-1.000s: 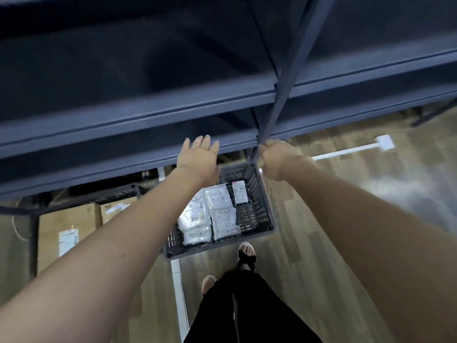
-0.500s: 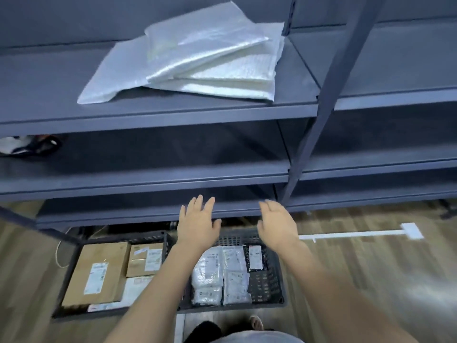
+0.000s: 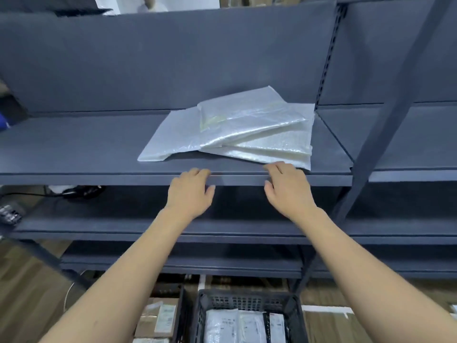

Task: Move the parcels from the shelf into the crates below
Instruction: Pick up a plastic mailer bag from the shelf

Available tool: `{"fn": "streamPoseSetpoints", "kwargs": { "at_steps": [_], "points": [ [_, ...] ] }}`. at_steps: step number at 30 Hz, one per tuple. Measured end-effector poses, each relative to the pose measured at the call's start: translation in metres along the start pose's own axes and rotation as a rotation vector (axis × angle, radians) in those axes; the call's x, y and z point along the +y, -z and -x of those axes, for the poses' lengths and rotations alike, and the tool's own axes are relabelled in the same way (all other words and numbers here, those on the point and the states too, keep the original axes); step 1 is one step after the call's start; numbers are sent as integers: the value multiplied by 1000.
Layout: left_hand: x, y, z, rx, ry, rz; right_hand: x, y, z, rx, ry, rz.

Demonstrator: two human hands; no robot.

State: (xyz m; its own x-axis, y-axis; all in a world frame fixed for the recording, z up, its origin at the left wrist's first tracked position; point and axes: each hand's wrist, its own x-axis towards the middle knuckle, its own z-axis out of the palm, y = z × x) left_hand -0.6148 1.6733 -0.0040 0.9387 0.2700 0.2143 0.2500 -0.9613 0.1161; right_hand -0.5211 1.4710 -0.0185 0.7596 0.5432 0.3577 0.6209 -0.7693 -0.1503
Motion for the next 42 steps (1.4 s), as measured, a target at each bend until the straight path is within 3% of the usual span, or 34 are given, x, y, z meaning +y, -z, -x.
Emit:
{"fn": "streamPoseSetpoints", "kwargs": {
  "at_steps": [4,12,19,23,31,42],
  "points": [
    [-14,38,-60,71,-29,99,-2,32,-53,45,27,62],
    [-9,58,-159,-124,101,142,42,72,-133,-83,-82,275],
    [3,27,-188,-337,226,236,60,64,-161,-393,-278,187],
    [6,11,-192,-338,241,311,65,50,-163,-535,-348,42],
    [10,22,-188,-180,565,879,59,52,-154,-336,-325,-19],
    [31,39,-77,51,225,1213,52,47,-31,47,-399,-58]
  ]
}}
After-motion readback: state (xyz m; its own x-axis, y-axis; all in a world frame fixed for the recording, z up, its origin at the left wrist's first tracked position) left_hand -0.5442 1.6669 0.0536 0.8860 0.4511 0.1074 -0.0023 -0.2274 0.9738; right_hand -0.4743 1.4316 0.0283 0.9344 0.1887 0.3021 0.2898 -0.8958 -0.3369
